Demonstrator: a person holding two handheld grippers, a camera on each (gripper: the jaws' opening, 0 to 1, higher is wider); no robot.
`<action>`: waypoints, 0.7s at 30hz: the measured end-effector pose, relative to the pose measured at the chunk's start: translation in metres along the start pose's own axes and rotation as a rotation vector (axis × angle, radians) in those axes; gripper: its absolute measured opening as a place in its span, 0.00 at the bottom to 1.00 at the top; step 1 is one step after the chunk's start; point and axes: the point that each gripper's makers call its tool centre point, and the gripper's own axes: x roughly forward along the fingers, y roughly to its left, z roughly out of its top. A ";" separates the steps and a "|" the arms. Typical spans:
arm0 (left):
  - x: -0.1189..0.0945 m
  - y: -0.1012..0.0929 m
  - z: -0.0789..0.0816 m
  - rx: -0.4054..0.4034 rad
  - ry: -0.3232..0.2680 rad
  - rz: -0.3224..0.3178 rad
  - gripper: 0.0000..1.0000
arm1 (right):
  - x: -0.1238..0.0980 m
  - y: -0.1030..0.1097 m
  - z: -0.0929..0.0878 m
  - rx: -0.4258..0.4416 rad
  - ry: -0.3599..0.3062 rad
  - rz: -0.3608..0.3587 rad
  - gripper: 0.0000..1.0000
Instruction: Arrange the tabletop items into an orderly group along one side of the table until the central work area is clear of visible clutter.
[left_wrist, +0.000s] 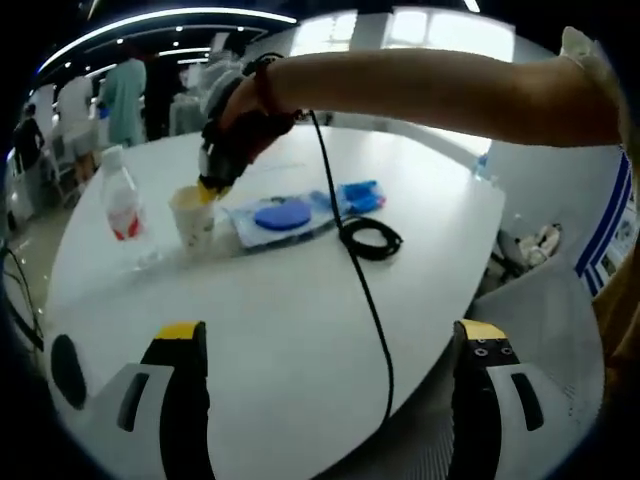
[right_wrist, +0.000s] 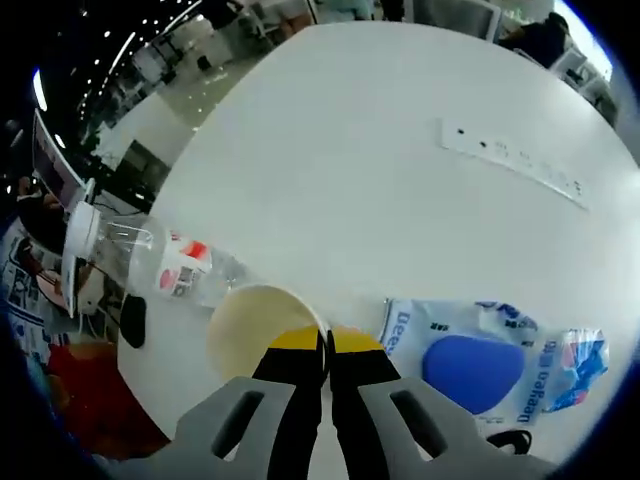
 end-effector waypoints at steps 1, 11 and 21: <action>0.000 0.000 -0.001 0.000 0.002 -0.001 0.99 | 0.000 0.000 0.000 0.001 0.001 0.000 0.01; 0.000 0.002 -0.001 -0.005 -0.002 0.002 0.99 | 0.004 -0.002 0.000 0.008 0.003 -0.003 0.02; 0.000 0.003 -0.006 -0.005 0.006 0.004 0.99 | 0.007 0.002 -0.001 0.047 -0.003 0.015 0.02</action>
